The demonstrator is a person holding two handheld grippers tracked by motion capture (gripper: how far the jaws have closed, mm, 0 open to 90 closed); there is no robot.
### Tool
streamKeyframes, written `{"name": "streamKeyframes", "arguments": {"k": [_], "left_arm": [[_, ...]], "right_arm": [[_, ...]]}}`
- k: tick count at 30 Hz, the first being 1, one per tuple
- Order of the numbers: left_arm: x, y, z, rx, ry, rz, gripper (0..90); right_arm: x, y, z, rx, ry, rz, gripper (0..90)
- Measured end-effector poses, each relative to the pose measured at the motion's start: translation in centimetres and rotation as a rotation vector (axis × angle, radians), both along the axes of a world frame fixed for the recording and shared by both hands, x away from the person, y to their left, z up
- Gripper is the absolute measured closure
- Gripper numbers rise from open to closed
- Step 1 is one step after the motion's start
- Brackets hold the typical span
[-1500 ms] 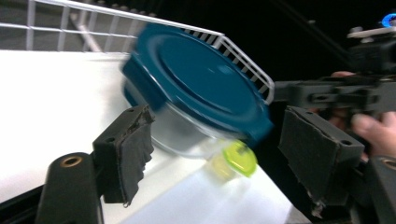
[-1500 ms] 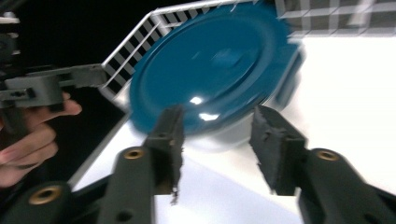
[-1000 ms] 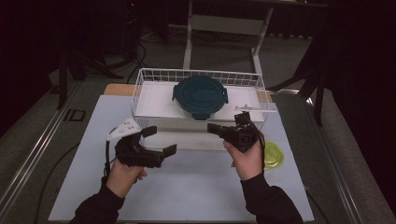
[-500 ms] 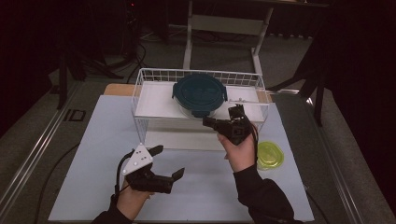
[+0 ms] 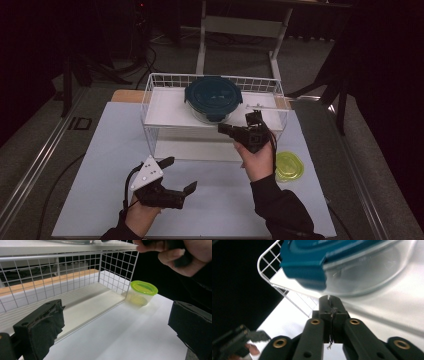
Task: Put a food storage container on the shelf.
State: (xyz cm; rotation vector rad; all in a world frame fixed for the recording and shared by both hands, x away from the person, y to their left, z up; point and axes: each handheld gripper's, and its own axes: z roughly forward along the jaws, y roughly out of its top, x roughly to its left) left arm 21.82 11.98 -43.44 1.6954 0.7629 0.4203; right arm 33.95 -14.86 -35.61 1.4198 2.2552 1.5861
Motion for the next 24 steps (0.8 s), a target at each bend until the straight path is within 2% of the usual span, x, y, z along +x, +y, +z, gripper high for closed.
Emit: {"name": "streamKeyframes", "arguments": {"k": [2, 4, 6, 8, 10, 13, 15, 16, 17, 20, 24], "left_arm": [[0.0, 0.0, 0.0, -0.003, -0.01, -0.013, 0.9], [0.0, 0.0, -0.1, 0.008, -0.018, -0.005, 0.9], [-0.1, -0.1, -0.1, 0.029, -0.044, 0.002, 0.9], [-0.3, -0.1, -0.1, 0.033, -0.058, 0.001, 0.9], [-0.3, 0.1, 0.0, 0.026, -0.057, 0.005, 0.9], [-0.5, 0.4, -0.3, 0.02, -0.07, 0.002, 0.9], [-0.6, 0.5, -0.6, 0.026, -0.074, -0.004, 0.9], [-0.7, 0.5, -0.7, 0.032, -0.078, -0.001, 0.9], [-0.8, 0.6, -0.9, 0.035, -0.082, -0.005, 0.9], [-0.9, 0.8, -1.4, 0.039, -0.086, -0.005, 0.9], [-1.0, 1.0, -1.8, 0.036, -0.069, -0.005, 0.9]], "right_arm": [[-0.6, -0.3, -0.3, 0.01, -0.008, 0.015, 79.9], [-1.4, -0.6, -0.7, -0.02, -0.047, 0.034, 77.2], [-2.2, -1.0, -1.2, -0.026, -0.09, 0.06, 69.5], [-2.7, -1.3, -1.5, -0.017, -0.093, 0.078, 62.2], [-3.4, -1.7, -1.9, -0.038, -0.123, 0.087, 50.8], [-4.2, -2.4, -2.5, -0.038, -0.119, 0.093, 36.3], [-4.8, -3.1, -3.1, -0.015, -0.122, 0.099, 25.9], [-5.3, -3.6, -3.6, -0.003, -0.118, 0.131, 17.8], [-5.6, -3.9, -3.8, 0.012, -0.117, 0.135, 13.5], [-6.8, -5.4, -5.0, 0.021, -0.116, 0.136, 14.6], [-7.9, -7.4, -6.2, 0.001, -0.154, 0.138, 18.3]]}}
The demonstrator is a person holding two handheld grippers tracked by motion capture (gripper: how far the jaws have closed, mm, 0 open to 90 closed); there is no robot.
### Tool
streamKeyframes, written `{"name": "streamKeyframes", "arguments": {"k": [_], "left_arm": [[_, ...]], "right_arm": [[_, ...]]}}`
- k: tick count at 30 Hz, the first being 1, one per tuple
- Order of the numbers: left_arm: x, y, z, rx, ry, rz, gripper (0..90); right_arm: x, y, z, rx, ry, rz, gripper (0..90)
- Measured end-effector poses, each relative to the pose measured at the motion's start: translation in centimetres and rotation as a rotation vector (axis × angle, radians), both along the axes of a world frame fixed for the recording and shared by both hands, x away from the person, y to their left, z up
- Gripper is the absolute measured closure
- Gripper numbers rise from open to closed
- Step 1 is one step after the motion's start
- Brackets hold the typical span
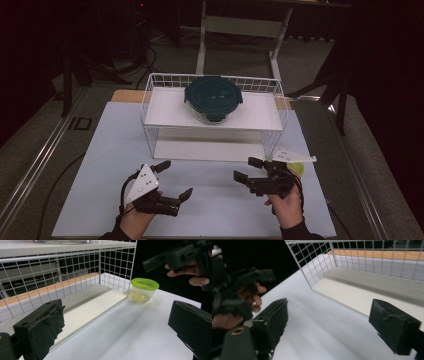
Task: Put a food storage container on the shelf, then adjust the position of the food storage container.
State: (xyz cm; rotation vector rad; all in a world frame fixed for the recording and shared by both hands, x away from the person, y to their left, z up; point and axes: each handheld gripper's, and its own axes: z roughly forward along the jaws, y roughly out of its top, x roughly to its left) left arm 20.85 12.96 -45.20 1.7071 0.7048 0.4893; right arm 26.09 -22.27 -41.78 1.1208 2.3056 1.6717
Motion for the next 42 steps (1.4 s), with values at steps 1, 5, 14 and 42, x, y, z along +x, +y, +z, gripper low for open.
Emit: {"name": "streamKeyframes", "arguments": {"k": [1, 5, 14, 42], "left_arm": [[0.0, 0.1, -0.1, -0.008, 0.0, -0.001, 0.9], [-0.1, 0.1, -0.8, -0.021, 0.017, -0.01, 0.9], [0.1, 0.2, -1.6, -0.013, 0.023, -0.004, 0.9], [-0.2, 0.8, -1.5, -0.039, 0.005, 0.013, 0.9]], "right_arm": [[-0.2, -0.4, -0.2, 0.006, -0.008, 0.003, 18.0], [-1.0, -2.3, -1.0, -0.018, -0.022, -0.004, 13.9], [-1.2, -7.5, -2.1, -0.119, -0.024, -0.155, 35.4], [4.5, -17.2, -10.1, -0.262, 0.174, -0.448, 90.0]]}}
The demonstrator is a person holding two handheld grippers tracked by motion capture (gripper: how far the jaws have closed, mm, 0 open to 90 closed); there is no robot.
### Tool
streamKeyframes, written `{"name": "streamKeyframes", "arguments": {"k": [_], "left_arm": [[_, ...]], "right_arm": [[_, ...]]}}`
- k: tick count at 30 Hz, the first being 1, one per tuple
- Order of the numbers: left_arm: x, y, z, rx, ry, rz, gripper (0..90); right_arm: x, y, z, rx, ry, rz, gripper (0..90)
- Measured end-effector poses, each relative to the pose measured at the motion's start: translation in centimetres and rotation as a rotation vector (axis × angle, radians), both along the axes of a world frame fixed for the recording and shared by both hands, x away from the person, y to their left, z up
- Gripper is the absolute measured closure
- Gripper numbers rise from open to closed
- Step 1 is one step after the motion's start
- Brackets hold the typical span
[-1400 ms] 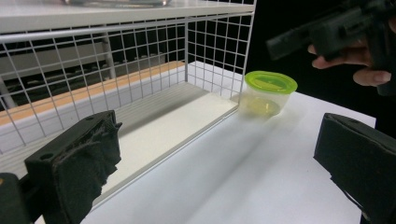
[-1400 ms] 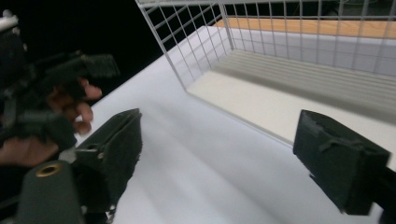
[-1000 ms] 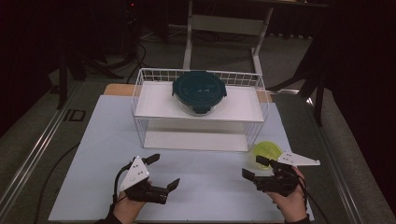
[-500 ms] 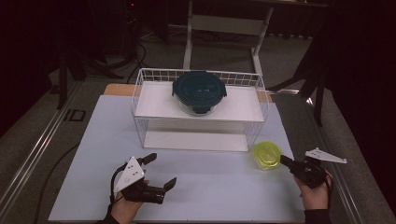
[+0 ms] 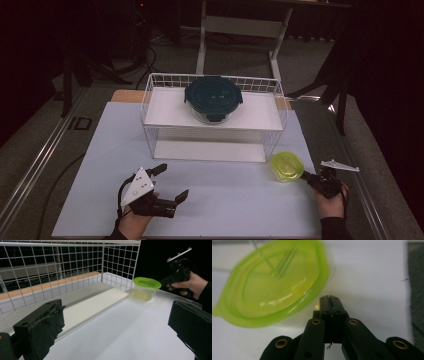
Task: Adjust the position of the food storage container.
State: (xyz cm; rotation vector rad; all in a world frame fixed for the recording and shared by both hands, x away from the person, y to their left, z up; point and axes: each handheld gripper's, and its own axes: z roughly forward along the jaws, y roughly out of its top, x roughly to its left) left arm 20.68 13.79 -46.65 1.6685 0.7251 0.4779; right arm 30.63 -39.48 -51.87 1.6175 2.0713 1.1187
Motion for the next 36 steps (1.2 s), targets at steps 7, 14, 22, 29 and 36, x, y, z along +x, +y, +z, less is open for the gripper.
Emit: {"name": "streamKeyframes", "arguments": {"k": [7, 14, 22, 29, 36], "left_arm": [[0.0, 0.0, 0.0, -0.001, -0.003, 0.0, 0.9], [0.0, 0.1, 0.1, -0.004, -0.004, 0.0, 0.9], [0.0, 0.1, 0.0, -0.008, -0.002, 0.0, 0.9], [0.0, 0.0, 0.0, -0.005, 0.0, -0.006, 0.9], [-0.1, 0.0, 0.0, -0.002, 0.004, -0.007, 0.9]], "right_arm": [[-0.2, 1.3, -1.2, -0.014, 0.038, 0.05, 90.0], [1.0, 0.8, -0.7, -0.005, 0.025, 0.023, 90.0], [1.8, 1.3, -1.2, 0.004, 0.043, 0.039, 90.0], [0.7, 1.7, -1.3, 0.01, 0.045, 0.067, 90.0], [-0.3, 2.7, -0.9, 0.028, 0.027, 0.104, 90.0]]}}
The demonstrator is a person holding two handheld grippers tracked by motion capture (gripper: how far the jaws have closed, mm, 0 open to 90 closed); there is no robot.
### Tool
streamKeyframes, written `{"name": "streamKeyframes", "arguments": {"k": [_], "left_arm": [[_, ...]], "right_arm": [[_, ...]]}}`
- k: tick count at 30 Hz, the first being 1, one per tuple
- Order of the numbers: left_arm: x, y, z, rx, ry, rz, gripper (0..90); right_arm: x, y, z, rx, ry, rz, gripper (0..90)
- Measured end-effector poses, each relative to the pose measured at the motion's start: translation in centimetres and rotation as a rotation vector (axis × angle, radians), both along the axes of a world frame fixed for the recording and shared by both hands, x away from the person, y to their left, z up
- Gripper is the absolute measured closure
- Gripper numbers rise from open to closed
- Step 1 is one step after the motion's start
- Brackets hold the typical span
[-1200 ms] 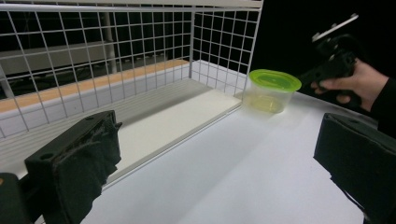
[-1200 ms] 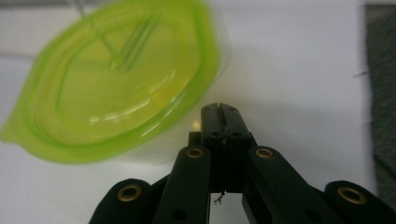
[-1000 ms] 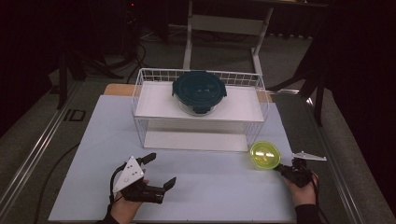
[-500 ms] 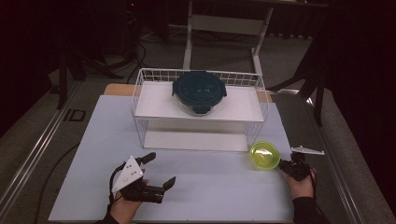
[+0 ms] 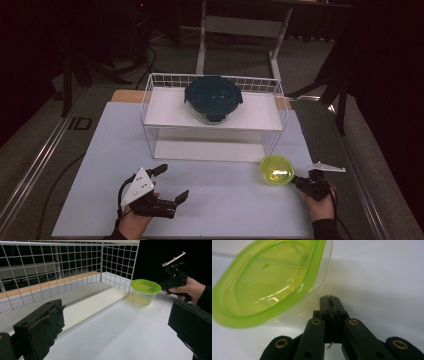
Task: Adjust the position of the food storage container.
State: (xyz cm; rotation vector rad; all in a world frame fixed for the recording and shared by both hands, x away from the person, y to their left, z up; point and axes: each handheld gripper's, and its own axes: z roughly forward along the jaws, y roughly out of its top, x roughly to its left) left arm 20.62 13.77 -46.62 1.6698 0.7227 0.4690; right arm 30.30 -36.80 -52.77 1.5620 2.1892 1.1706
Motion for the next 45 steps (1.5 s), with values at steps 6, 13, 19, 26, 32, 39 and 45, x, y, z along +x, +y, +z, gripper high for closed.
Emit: {"name": "streamKeyframes", "arguments": {"k": [6, 13, 19, 26, 32, 39, 45], "left_arm": [[0.0, 0.1, 0.0, 0.001, -0.002, 0.0, 0.9], [0.0, 0.1, 0.1, -0.001, -0.006, 0.002, 0.9], [0.0, 0.1, 0.1, -0.001, -0.006, 0.002, 0.9], [-0.1, 0.1, 0.1, -0.001, -0.008, -0.001, 0.9], [-0.1, 0.1, 0.1, 0.001, -0.006, -0.002, 0.9], [-0.1, 0.1, 0.1, 0.003, -0.004, -0.003, 0.9], [0.0, 0.0, 0.0, 0.002, 0.0, -0.001, 0.9]], "right_arm": [[-0.6, 0.6, 0.2, -0.006, -0.009, 0.023, 90.0], [0.5, -0.2, 0.4, 0.001, -0.008, -0.008, 90.0], [0.6, 0.9, 0.1, 0.006, 0.003, 0.02, 90.0], [0.4, 2.1, 0.2, 0.022, 0.003, 0.057, 90.0], [0.4, 3.6, 0.1, 0.023, 0.009, 0.099, 90.0], [0.6, 4.1, 0.1, 0.013, 0.01, 0.108, 90.0], [1.4, 3.3, 0.4, 0.019, 0.0, 0.069, 90.0]]}}
